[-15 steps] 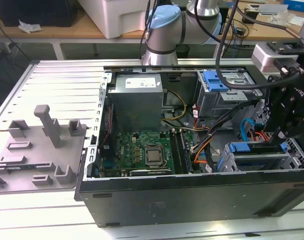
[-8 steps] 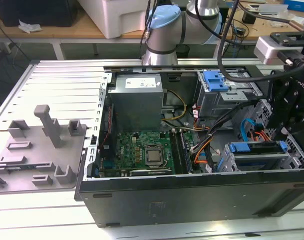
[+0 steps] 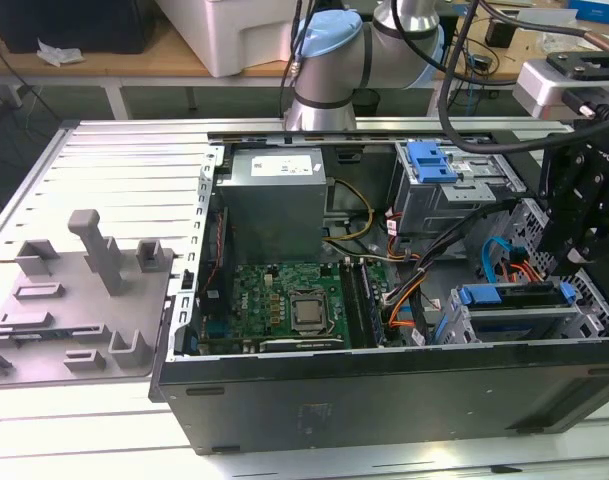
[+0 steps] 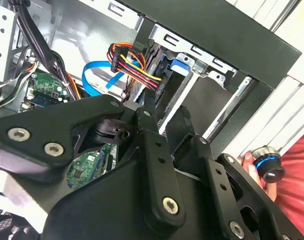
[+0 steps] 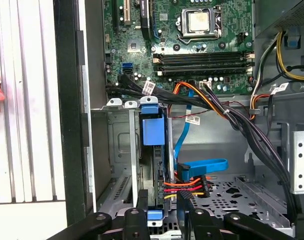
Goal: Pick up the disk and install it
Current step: 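Insert the second disk wire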
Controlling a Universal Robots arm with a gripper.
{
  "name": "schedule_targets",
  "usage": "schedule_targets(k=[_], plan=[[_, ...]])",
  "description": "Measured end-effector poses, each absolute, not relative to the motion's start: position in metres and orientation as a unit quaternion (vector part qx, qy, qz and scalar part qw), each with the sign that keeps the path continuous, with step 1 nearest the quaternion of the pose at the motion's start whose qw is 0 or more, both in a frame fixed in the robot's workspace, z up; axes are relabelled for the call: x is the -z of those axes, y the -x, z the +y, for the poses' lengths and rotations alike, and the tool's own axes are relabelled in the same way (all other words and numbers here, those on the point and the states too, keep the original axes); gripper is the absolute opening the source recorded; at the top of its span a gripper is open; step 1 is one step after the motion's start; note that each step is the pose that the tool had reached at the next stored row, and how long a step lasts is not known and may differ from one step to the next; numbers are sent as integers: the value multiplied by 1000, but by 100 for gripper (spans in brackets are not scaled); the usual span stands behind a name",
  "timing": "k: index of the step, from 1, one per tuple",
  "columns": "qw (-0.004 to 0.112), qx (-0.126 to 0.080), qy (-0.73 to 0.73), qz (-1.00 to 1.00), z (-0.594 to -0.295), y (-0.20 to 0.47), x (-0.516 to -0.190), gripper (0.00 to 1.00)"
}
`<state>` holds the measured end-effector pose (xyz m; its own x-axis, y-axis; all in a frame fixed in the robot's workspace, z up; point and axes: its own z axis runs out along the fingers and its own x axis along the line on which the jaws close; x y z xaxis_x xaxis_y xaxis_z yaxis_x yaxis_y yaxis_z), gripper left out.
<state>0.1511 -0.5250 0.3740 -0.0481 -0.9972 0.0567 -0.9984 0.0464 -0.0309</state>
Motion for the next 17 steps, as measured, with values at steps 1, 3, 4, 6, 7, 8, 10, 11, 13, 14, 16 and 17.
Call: schedule_targets(k=[1,3,4,6,7,8,10,11,13,14,16,17], plan=[[10,-31,-690,-723,-525,-151,-374,36],[10,-31,-690,-723,-525,-151,-374,36],[10,-31,-690,-723,-525,-151,-374,36],[10,-31,-690,-723,-525,-151,-374,36],[10,-31,-690,-723,-525,-151,-374,36],[10,-31,-690,-723,-525,-151,-374,36],[10,-31,-690,-723,-525,-151,-374,36],[10,-31,-690,-723,-525,-151,-374,36],[10,-31,-690,-723,-523,-151,-374,36],[10,-31,-690,-723,-522,-151,-373,36],[11,-32,-690,-723,-518,-147,-372,36],[11,-32,-690,-723,-515,-146,-372,36]])
